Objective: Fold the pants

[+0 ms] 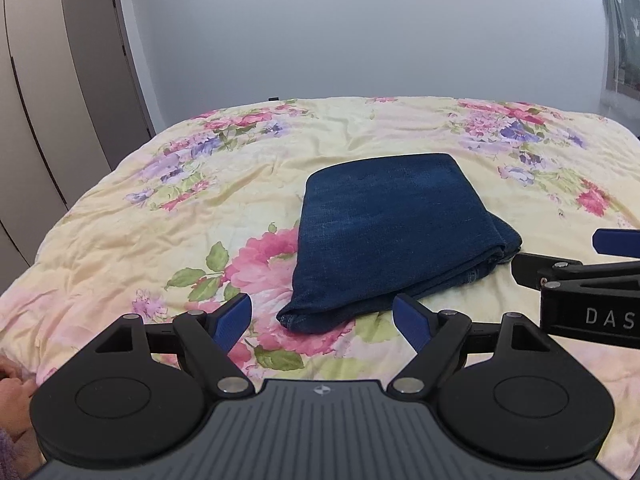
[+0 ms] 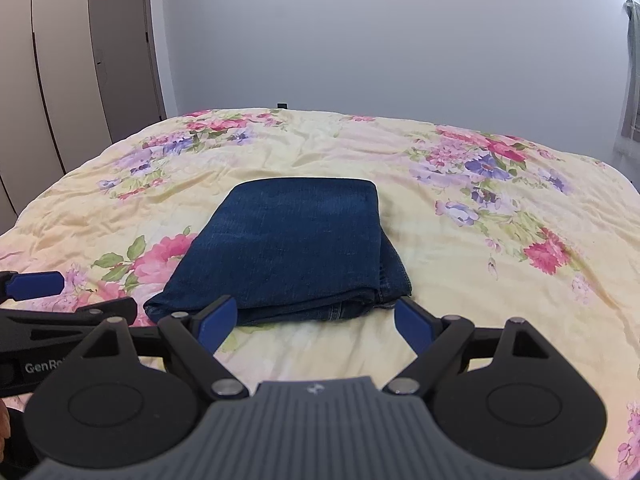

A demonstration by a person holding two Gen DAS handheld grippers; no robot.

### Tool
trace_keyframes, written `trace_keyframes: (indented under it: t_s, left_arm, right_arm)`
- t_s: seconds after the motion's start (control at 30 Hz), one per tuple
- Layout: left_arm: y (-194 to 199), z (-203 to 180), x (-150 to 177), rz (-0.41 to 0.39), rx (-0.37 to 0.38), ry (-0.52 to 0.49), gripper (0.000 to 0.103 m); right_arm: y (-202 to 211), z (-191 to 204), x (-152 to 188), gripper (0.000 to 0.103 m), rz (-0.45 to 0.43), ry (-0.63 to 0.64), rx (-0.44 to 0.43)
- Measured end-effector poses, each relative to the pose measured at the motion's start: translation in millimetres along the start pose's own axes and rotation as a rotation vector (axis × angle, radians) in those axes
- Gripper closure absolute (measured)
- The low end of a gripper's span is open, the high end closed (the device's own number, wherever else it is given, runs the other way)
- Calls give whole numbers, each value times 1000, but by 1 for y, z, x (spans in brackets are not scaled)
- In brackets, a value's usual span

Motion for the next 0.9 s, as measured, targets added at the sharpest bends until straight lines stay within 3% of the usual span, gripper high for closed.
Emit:
trace_keyframes:
  t_s: [0.9]
  left_arm:
    - [-9,13,0,77,82,151,9]
  right_arm:
    - [-4,12,4,21,13,26,-13]
Point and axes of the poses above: each gripper's, at about its wrist camera, not at the fingertips, and y roughly against the way its jaws point, z to its left, x to its underside, the point moved 6 cm from there along -y, roughly the way its jaws point, and after that the axes turned 1 degree about -y, right-handed, at the moved point
